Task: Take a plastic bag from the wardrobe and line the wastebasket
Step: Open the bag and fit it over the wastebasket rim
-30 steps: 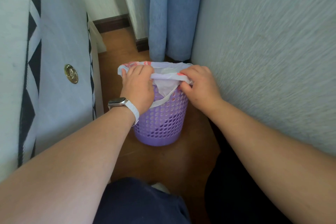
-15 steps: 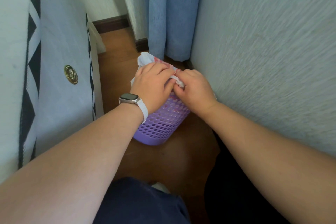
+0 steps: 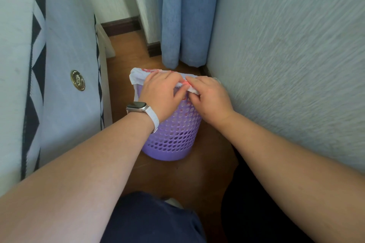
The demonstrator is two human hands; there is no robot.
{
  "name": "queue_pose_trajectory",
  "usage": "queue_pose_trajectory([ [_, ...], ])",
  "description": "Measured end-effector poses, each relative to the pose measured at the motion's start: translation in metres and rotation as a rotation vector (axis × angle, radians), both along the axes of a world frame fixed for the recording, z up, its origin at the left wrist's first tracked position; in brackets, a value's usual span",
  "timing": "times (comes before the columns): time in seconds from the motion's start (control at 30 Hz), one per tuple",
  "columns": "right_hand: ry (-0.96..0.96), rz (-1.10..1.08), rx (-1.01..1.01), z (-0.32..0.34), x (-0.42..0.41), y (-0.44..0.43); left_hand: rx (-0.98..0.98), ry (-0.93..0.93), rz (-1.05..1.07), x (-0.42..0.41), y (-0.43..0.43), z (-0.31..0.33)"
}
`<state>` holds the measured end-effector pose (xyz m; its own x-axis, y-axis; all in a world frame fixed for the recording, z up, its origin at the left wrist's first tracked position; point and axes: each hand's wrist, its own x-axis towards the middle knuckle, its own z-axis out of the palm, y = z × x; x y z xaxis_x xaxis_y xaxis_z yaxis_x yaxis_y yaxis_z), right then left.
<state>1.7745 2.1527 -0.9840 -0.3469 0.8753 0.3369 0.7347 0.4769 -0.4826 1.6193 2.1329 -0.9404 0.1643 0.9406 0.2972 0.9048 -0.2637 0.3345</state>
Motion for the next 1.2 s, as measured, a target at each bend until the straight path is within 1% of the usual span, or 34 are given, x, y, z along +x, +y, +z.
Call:
queue_pose_trajectory([
  [0.1,0.056,0.052,-0.042,0.000,-0.001,-0.003,-0.013,0.008,0.020,-0.001,0.000,0.001],
  [0.23,0.153,0.027,-0.125,0.000,0.005,0.003,-0.052,0.002,0.056,-0.005,-0.002,0.003],
  [0.37,0.098,0.013,-0.120,-0.004,0.008,0.006,-0.074,-0.023,0.067,-0.004,-0.001,0.004],
  [0.47,0.047,-0.012,-0.074,-0.004,0.006,0.006,-0.089,-0.034,0.047,-0.003,-0.002,0.006],
  [0.77,0.055,-0.001,0.013,0.000,0.002,0.002,-0.034,0.143,-0.055,-0.002,-0.003,0.003],
  [1.0,0.009,-0.046,0.177,-0.002,-0.004,-0.003,-0.029,0.329,-0.181,-0.001,-0.002,0.010],
  [1.1,0.033,-0.044,0.164,-0.002,-0.004,-0.003,-0.028,0.353,-0.191,-0.001,-0.002,0.011],
  [1.2,0.080,-0.014,0.083,0.000,-0.003,-0.003,-0.001,0.312,-0.155,-0.004,-0.002,0.009],
])
